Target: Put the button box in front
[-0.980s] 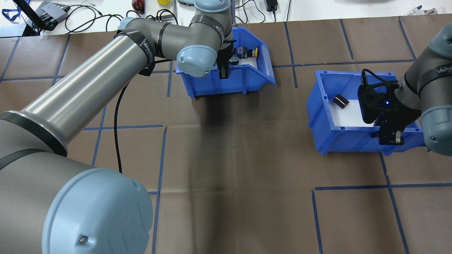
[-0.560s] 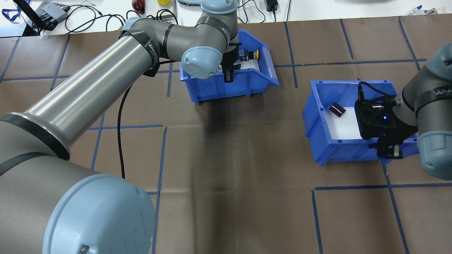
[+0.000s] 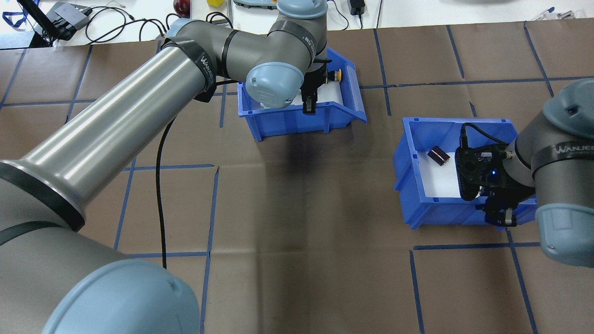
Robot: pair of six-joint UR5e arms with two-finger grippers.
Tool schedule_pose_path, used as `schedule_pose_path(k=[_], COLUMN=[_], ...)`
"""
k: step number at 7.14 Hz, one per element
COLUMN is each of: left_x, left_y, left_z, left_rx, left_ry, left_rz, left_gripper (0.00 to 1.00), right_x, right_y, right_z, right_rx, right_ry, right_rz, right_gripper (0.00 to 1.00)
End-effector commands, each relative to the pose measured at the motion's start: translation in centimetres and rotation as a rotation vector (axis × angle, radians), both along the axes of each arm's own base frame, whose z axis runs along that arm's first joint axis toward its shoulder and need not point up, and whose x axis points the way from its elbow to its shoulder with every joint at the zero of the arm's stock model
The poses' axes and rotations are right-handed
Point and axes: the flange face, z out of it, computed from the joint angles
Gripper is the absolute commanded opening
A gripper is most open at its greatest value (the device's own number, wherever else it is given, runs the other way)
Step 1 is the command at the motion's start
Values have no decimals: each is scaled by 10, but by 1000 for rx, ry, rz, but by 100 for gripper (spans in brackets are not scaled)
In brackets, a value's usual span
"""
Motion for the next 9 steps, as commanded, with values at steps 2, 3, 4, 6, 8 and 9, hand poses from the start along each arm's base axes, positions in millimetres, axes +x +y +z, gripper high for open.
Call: schedule_pose_path(k=[2,3,4,6,8,9], left_x=[26,39,64,123,173,210], left_y=[40,54,70,106,157,167], left_z=[75,101,132,173,179,178], left_rx=[43,63,86,134,109,72], left_ry=[-43,-56,-63,-53,-40,-48], left_rz=[-322,-494,-685,-980,-1343,-1440], left_gripper=[66,67,74,99,99,99], right_x=[62,86,111,159,192,212], right_y=[17,26,36,56,59,60], right_z=[0,-1,-2,-1,-11,-23], right_rx=[-11,-21,-32,-89,-136,-150], right_ry=[79,84,84,72,52,43], right_rz=[0,-3,-5,25,18,13], right_gripper=[9,10,10,10,10,10])
